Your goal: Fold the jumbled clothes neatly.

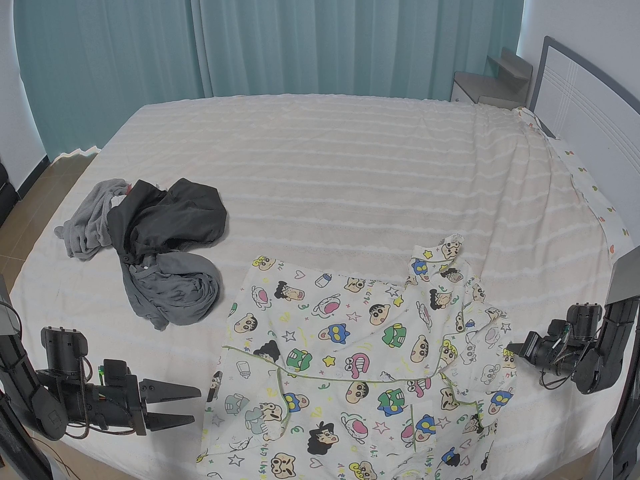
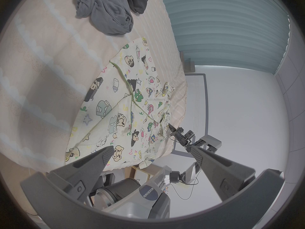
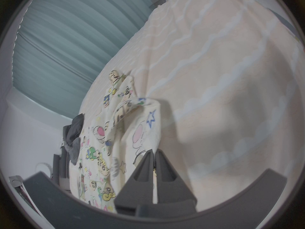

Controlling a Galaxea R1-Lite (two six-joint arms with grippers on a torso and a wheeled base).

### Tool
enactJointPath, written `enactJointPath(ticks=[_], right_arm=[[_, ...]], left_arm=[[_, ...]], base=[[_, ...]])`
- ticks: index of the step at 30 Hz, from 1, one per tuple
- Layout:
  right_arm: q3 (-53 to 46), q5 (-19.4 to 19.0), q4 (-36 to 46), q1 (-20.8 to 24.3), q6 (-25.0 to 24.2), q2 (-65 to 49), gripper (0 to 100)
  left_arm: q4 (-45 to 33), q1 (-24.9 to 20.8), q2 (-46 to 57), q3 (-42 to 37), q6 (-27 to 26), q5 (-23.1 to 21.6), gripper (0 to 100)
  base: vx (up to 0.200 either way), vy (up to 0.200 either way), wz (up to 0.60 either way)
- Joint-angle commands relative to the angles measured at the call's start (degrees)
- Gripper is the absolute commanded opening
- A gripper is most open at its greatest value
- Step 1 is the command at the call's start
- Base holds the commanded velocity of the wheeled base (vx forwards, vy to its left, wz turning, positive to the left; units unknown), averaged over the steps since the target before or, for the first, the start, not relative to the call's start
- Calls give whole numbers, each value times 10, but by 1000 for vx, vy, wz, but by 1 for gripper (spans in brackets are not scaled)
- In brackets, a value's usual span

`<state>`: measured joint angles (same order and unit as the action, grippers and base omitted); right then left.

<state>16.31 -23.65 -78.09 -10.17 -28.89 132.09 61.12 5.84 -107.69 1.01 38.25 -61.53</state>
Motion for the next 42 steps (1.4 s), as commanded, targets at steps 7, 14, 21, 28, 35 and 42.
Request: enactJointPath(ticks=[7,14,21,28,35,42], right_arm=[[20,51,-1,-38,2,18,0],[34,62,-1,-73,2,16,0],[41,70,0,-93,2,-9,0],[36,73,19,-106,31,-25,0],[43,105,95,-129,101,-35,0],[46,137,104,-134,120,-33,0]], left_arm=[[0,-1,-2,-7,0,0,100],[0,-1,-2,-7,0,0,100],[0,-1,-2,-7,0,0,100],[0,-1,-2,-7,0,0,100],[0,-1,-2,-7,0,0,100],[0,-1,-2,-7,0,0,100]], base=[[0,0,0],[0,0,0],[0,0,0],[0,0,0],[0,0,0],[0,0,0]])
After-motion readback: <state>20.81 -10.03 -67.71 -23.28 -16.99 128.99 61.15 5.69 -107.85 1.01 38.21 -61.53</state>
